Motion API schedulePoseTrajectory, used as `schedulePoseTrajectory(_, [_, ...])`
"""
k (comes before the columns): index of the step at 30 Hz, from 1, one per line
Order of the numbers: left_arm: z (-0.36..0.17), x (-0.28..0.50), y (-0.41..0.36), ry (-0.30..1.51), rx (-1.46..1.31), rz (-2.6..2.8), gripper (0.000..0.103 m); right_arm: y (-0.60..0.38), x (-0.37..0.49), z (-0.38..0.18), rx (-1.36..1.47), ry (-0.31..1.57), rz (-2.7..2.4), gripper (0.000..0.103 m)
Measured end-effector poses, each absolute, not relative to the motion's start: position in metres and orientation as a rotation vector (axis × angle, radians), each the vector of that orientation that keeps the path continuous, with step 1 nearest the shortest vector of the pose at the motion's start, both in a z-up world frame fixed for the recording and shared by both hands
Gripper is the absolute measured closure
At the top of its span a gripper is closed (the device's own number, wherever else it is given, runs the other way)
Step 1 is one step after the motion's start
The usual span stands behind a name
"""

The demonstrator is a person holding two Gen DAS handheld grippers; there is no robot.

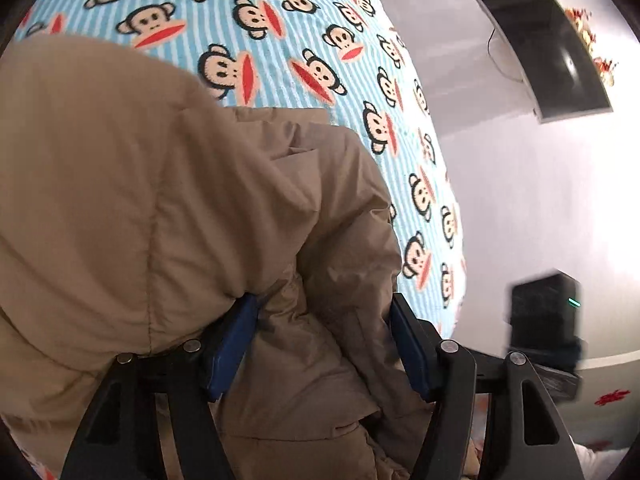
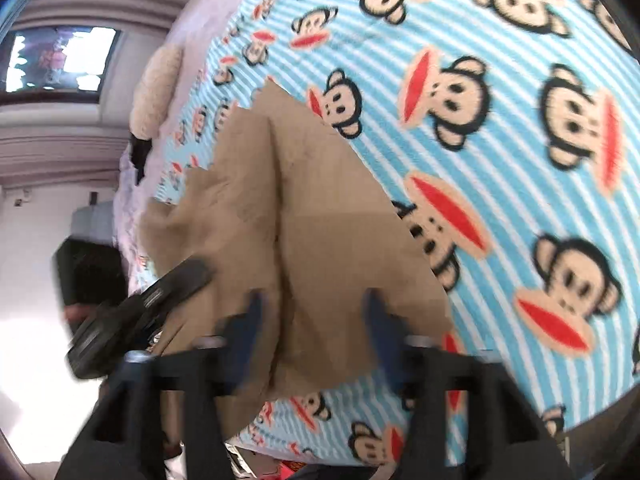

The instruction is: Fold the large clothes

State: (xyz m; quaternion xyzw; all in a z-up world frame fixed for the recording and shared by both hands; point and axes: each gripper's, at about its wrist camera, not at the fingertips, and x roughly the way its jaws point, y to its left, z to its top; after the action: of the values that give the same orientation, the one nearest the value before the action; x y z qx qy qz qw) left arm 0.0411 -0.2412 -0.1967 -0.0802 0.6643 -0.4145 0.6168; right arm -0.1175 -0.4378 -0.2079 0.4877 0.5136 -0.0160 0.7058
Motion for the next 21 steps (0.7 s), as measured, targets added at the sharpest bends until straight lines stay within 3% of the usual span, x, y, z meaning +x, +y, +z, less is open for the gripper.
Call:
schedulePoseTrajectory(3, [-0.192,0.041,-0.250,1.523,-0.136,-0.939,0.036,-0.436,-0.128,-0.183,1.138,1.052,0.098,0.032])
schedulePoseTrajectory(5, [-0.184,0.040,-0.255,1.515,-0.106,-0.924,0.036,-0.423,-0.127,-0.166,1.138,1.018,0.217,0.023])
schedulePoseTrajectory(10, [-0.139,0.044,-0.241,1.335,-0.093,-0.915,0.036,-0.371,-0.102,-0.156,0.927,1.144,0.306,0.020])
schedulePoseTrajectory(11, [-0.124,0.046,-0.227,1.260,-0.082,-0.876,0.036,-0.363,-0.098,-0.162,0.883,1.181,0.267,0.028])
schedulePoseTrajectory(12, [-0.115,0.050,-0.218,1.216,-0.073,-0.839,0.036,-0.358,-0.095,-0.167,0.847,1.194,0.231,0.045])
schedulePoseTrajectory(13, [-0.107,0.056,-0.198,1.170,-0.068,-0.777,0.036,-0.356,-0.092,-0.171,0.829,1.202,0.210,0.083])
schedulePoseTrajectory(16, [-0.111,0.077,-0.142,1.146,-0.075,-0.582,0.036,-0.363,-0.088,-0.181,0.717,1.234,0.062,0.088])
schedulePoseTrajectory(21, [-0.175,0.102,-0.085,1.288,-0.127,-0.391,0.036,-0.387,-0.121,-0.204,0.693,1.294,-0.016,0.089])
